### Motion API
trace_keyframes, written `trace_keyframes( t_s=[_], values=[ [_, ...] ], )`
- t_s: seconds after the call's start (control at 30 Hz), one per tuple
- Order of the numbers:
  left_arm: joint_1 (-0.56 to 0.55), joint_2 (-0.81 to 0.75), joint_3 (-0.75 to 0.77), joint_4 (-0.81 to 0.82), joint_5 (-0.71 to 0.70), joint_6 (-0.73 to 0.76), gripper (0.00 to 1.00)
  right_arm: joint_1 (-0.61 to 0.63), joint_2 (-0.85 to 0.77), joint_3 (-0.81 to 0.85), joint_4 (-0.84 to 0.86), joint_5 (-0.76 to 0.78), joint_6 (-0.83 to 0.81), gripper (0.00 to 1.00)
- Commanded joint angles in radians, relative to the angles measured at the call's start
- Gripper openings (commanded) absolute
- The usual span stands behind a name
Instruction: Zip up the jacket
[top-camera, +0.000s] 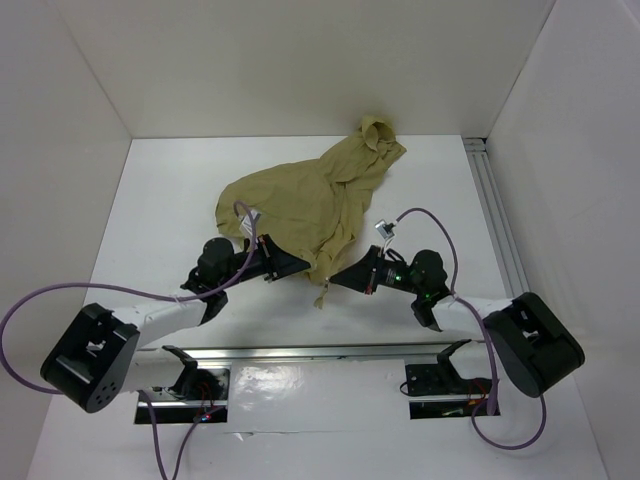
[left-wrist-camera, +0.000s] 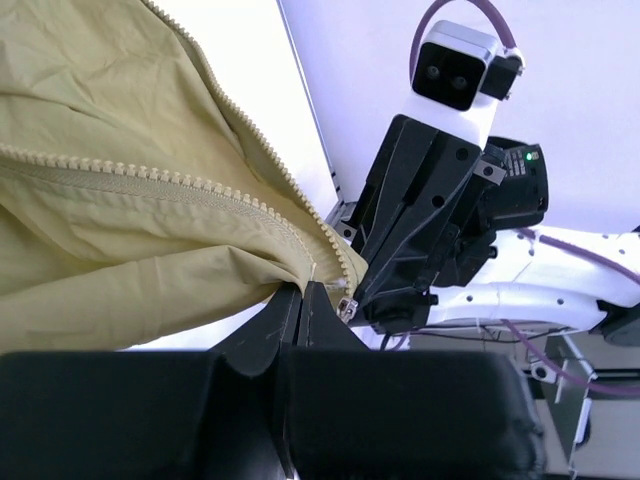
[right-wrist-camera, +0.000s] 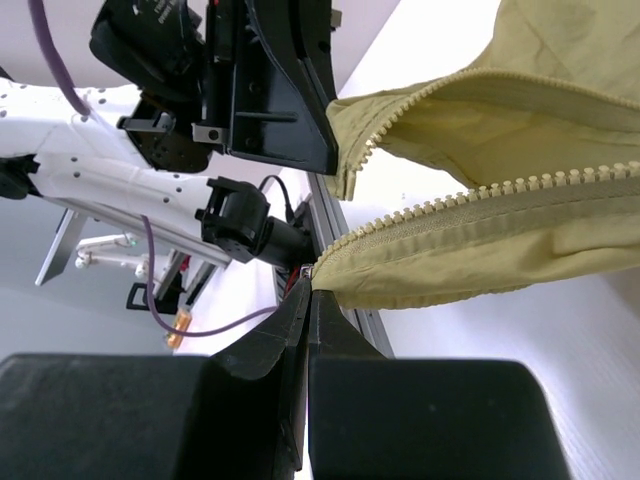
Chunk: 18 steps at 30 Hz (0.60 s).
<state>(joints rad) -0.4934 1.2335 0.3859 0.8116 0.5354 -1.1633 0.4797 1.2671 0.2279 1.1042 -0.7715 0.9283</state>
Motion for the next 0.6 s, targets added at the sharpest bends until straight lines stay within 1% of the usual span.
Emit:
trace_keyframes(
  t_s=[0.0, 0.2, 0.57],
  values=[
    [-0.011, -0.037, -0.004, 0.014, -0.037, -0.036, 0.00, -0.006, 0.023, 0.005, 0.141, 0.008, 0.017, 0.00],
    [-0.011, -0.028, -0.013, 0.026, -0.037, -0.055, 0.00, 0.003, 0.043, 0.014, 0.151, 0.008, 0.017, 0.00],
    [-0.051, -0.017, -0.022, 0.060, -0.035, -0.099, 0.00, 0.013, 0.061, 0.034, 0.169, 0.008, 0.017, 0.00]
  ],
)
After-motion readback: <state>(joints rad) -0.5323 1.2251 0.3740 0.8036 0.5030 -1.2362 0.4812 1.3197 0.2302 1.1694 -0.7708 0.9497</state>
